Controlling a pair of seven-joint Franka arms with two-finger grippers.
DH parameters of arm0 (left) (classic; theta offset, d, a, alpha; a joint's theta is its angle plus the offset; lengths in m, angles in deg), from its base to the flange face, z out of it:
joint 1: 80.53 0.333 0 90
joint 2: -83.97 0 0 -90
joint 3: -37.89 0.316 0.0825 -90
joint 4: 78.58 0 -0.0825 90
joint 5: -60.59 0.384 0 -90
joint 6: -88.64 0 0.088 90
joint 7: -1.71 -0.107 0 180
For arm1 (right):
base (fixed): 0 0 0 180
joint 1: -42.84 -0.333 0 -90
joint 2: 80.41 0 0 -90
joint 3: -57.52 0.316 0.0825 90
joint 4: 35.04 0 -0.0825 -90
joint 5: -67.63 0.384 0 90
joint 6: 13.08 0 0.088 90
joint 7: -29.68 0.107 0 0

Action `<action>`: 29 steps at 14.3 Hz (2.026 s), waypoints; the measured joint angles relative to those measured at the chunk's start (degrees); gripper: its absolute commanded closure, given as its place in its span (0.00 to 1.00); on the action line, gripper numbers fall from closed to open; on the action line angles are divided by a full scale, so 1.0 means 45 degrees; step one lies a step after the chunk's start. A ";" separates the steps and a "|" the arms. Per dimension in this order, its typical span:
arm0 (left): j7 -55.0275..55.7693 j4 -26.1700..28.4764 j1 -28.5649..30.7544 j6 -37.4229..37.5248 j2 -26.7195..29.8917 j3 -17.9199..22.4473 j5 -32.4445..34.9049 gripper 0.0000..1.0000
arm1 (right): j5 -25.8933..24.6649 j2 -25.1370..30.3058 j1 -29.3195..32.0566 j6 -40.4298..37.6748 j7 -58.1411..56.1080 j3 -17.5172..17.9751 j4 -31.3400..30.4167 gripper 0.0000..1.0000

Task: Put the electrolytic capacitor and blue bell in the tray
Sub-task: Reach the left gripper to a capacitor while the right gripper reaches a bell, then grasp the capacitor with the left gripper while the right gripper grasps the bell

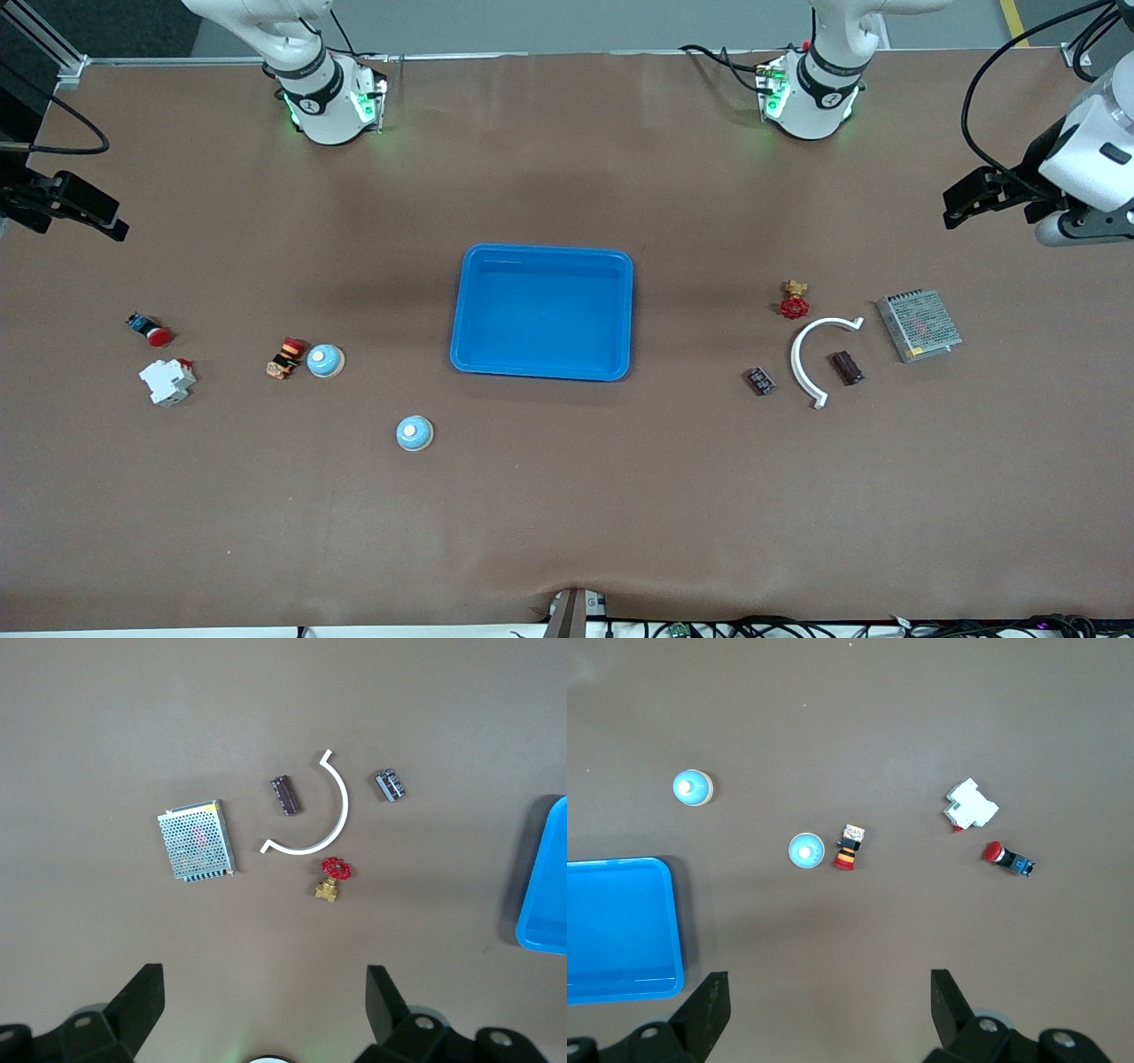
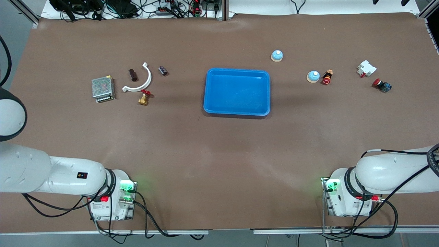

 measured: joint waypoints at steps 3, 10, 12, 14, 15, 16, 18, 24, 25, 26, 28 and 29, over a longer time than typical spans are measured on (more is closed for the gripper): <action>0.0000 -0.0037 0.0000 -0.0021 -0.0119 0.0000 0.0000 0.00 | 0.0000 -0.0010 0.0000 0.0035 0.0000 -0.0007 0.0000 0.00; 0.0206 0.0636 -0.0011 -0.1424 -0.1013 -0.0021 -0.0361 0.00 | 0.0074 -0.0040 -0.0007 0.0204 0.0036 0.0006 -0.0021 0.00; 0.0664 0.0751 -0.0056 -0.1931 -0.1670 -0.0073 -0.0474 0.00 | 0.0553 -0.0062 -0.0030 0.0432 0.0793 0.0053 -0.0260 0.00; 0.1592 0.0791 -0.0103 -0.2454 -0.2493 -0.0091 -0.1268 0.00 | 0.0926 -0.0133 -0.0262 0.1084 0.1886 0.0101 -0.0884 0.00; 0.2014 0.0808 -0.0122 -0.2821 -0.2953 -0.0095 -0.1587 0.00 | 0.0975 -0.0183 -0.0523 0.1503 0.2243 0.0118 -0.1280 0.00; 0.2383 0.0820 -0.0144 -0.3229 -0.3416 -0.0099 -0.1742 0.00 | 0.0997 -0.0230 -0.0840 0.2015 0.2472 0.0139 -0.1725 0.00; 0.3171 0.0840 -0.0296 -0.3990 -0.4248 -0.0138 -0.1834 0.00 | 0.1030 -0.0335 -0.1606 0.3342 0.3244 0.0177 -0.2708 0.00; 0.5150 0.1507 -0.1247 -0.6591 -0.6091 -0.0229 -0.1836 0.12 | 0.1033 -0.2754 -0.3254 0.6396 0.5778 0.0225 -0.3636 0.00; 0.5515 0.1741 -0.1379 -0.7062 -0.6340 -0.0236 -0.1836 0.16 | 0.1030 -0.3448 -0.3545 0.7031 0.6308 0.0225 -0.3575 0.00; 0.5970 0.1899 -0.1534 -0.7428 -0.6592 -0.0238 -0.1836 0.17 | 0.1026 -0.4216 -0.3864 0.7553 0.6817 0.0227 -0.3354 0.00; 0.6730 0.2026 -0.1806 -0.8060 -0.7069 -0.0246 -0.1836 0.20 | 0.1016 -0.5849 -0.4341 0.7961 0.7427 0.0225 -0.2322 0.00; 0.6934 0.2041 -0.1867 -0.8314 -0.7282 -0.0246 -0.1836 0.21 | 0.1013 -0.6633 -0.4426 0.7962 0.7530 0.0217 -0.1633 0.00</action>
